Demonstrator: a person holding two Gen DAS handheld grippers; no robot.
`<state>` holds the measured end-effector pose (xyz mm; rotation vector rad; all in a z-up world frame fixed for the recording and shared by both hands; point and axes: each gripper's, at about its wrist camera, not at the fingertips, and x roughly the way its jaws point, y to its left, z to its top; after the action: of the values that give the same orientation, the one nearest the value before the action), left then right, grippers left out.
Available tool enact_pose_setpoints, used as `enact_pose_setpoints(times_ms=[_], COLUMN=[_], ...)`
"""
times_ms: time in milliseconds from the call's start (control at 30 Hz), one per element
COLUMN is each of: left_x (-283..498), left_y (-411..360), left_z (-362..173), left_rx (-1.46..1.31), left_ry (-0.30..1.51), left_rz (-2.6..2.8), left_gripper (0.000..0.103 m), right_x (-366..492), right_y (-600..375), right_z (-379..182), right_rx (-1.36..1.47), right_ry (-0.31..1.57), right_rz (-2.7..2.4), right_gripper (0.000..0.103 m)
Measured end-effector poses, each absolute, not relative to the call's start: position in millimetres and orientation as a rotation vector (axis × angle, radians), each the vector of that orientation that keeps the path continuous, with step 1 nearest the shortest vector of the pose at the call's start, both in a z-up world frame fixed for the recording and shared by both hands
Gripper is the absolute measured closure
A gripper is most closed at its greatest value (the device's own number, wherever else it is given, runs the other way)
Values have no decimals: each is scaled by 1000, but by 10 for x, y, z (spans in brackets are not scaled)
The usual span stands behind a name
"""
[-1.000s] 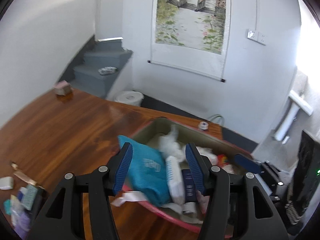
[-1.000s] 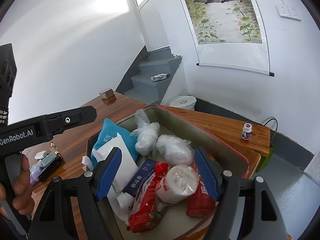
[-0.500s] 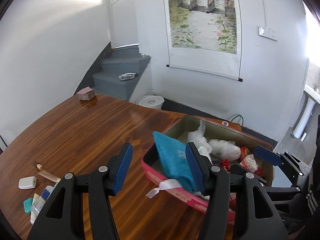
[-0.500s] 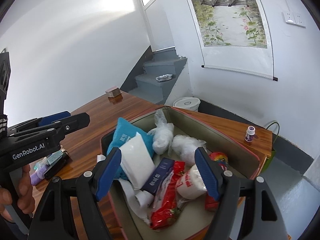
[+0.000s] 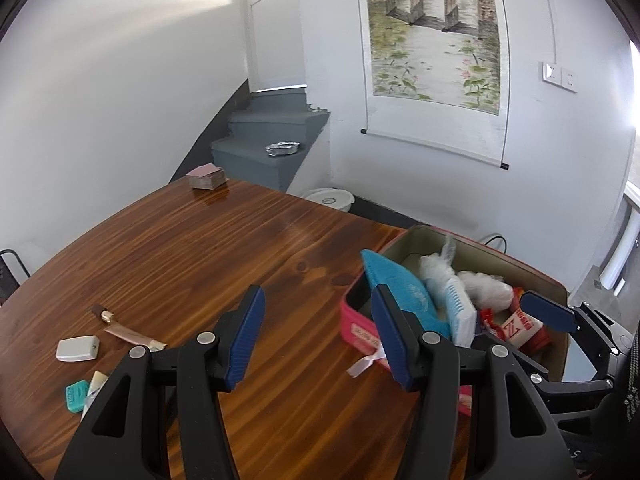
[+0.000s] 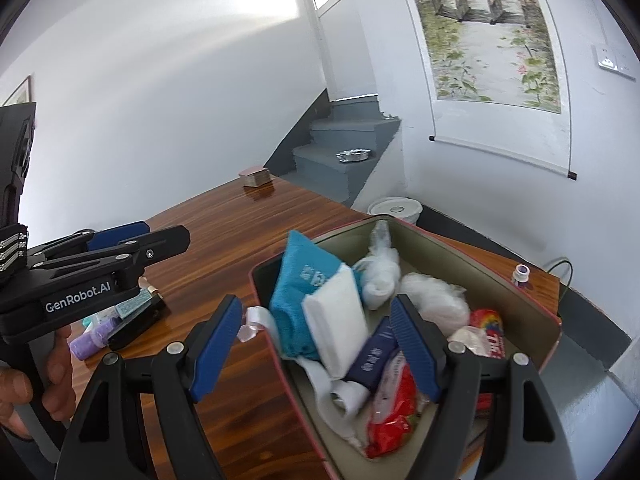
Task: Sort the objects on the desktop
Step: 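Move both grippers back from the box toward the remaining items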
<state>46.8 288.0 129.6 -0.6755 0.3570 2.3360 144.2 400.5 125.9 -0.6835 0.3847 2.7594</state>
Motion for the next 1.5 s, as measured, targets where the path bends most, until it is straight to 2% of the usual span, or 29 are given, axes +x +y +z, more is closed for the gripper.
enact_pose_setpoints(times_ms=[1500], left_x=[-40], left_y=[1660], left_z=[1214], left_rx=[-763], left_ry=[372], left_rz=[2615], left_gripper=[44], right_x=[723], right_y=[2962], right_z=[1022], right_rx=[-958], right_ry=[230], right_rz=[2944], right_gripper=[23])
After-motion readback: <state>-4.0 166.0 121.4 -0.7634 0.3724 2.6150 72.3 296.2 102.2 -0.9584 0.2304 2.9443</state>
